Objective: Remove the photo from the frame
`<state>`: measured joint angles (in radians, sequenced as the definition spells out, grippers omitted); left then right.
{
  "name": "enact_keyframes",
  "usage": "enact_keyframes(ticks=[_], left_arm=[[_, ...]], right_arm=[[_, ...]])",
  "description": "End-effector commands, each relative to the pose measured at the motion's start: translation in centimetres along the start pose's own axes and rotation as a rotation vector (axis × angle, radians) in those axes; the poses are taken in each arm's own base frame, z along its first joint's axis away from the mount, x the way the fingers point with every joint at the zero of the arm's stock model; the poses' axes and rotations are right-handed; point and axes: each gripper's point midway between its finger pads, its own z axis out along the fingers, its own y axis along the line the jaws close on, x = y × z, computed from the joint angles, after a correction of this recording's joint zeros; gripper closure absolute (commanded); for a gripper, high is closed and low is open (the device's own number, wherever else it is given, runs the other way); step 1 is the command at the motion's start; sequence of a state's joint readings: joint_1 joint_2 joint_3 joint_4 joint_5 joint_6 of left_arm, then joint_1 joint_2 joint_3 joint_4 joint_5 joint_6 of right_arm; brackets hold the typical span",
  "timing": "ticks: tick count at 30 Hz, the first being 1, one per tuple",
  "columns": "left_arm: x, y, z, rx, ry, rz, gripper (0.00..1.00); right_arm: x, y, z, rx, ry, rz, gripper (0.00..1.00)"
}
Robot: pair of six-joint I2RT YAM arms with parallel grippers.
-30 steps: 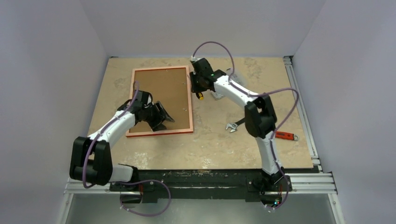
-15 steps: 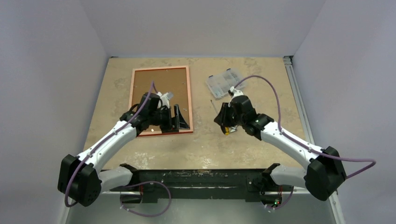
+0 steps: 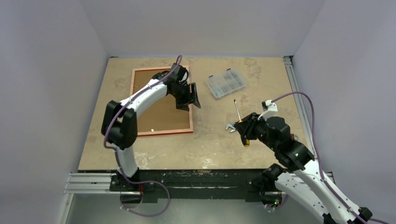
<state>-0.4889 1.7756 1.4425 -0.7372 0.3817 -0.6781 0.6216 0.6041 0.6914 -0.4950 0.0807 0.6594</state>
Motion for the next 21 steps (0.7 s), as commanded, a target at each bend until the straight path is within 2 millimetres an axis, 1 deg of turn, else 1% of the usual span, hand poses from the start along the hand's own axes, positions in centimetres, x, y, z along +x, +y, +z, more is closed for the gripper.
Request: enact_keyframes(ticks=[1,3,4,6,8,11,14,17,21], left_arm=[[-2.7,2.3,1.5,-0.178,0.032,-0.016,0.41],[-4.6,2.7,2.0,-0.221,-0.004,0.010,0.43],[-5.7,2.9,2.2,-0.235,-0.037,0.039,0.42],[-7.3,3.9,2.3,-0.303,-0.078,0.089,0.37],[-8.3,4.8,2.8,-0.361,-0.067,0.151,0.34],[-8.5,6.2,3.9,-0.420,-0.023,0.185,0.34],[-7.8,6.6,5.8,-0.394,0.003,0.210,0.37],[-8.0,6.9,6.7,-0.402,-0.005,0.224,0.39],[-8.0,7.0,7.5,-0.417,-0.002,0.259,0.52]], right_arm=[[0.4,-1.1,-2.2,0.024,-0.027,0.044,1.00],[0.3,-1.2,-3.0,0.015,-0.040,0.054,1.00],[0.3,-1.3,-3.5,0.016,-0.046,0.055,1.00],[0.3,-1.6,-4.1,0.025,-0.052,0.053,1.00],[0.2,-1.8,-4.6,0.031,-0.061,0.046,1.00],[-0.1,-2.0,-4.9,0.041,-0.067,0.039,1.00],[-0.2,-1.8,-4.8,0.040,-0.060,0.027,1.00],[-0.3,-1.8,-4.6,0.044,-0.063,0.016,1.00],[-0.2,-1.9,-4.0,0.052,-0.054,0.011,1.00]])
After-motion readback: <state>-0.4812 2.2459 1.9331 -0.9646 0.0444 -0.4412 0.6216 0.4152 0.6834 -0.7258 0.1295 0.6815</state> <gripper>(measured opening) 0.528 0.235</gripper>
